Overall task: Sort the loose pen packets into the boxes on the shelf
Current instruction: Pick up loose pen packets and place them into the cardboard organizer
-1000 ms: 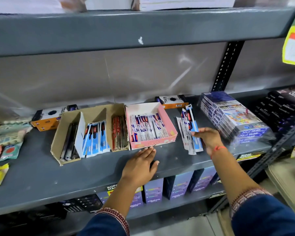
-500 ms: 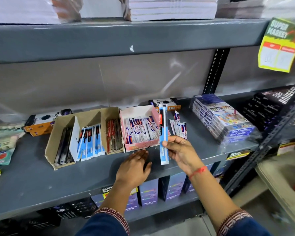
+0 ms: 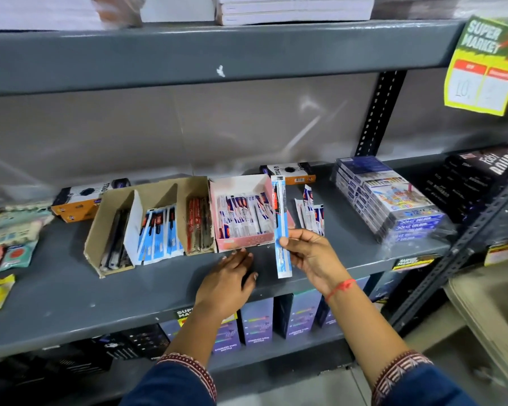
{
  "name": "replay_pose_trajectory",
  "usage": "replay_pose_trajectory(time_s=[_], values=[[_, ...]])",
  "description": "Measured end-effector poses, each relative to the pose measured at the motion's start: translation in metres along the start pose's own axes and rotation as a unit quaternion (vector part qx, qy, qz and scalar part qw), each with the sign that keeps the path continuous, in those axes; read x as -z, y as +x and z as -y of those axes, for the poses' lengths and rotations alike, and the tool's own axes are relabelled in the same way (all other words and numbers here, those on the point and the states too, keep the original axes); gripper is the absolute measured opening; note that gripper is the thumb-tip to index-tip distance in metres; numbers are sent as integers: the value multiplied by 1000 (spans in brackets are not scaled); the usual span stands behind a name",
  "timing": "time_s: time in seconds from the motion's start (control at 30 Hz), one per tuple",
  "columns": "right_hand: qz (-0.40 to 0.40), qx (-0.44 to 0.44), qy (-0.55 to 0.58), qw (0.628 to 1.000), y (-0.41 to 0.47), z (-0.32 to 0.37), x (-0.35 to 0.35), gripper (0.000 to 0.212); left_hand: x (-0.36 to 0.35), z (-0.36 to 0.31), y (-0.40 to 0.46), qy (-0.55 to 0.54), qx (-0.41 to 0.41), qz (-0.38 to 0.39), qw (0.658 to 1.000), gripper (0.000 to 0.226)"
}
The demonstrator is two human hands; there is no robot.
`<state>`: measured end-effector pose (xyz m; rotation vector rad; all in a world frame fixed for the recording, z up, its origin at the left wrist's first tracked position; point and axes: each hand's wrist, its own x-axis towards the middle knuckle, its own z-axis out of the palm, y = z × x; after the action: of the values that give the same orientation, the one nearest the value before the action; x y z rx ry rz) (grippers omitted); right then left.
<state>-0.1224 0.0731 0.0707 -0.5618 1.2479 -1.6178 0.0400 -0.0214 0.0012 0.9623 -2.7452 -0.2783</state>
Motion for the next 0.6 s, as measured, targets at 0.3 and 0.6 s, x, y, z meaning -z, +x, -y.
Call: replay_pose_trajectory(time_s=[0.3, 0.6], values=[[108, -21, -53, 993, 20, -20, -102, 22, 22, 61, -61, 42, 83, -25, 995, 54], [66, 3, -183, 981, 38, -24, -181, 25, 41, 125, -88, 44, 137, -32, 989, 54]])
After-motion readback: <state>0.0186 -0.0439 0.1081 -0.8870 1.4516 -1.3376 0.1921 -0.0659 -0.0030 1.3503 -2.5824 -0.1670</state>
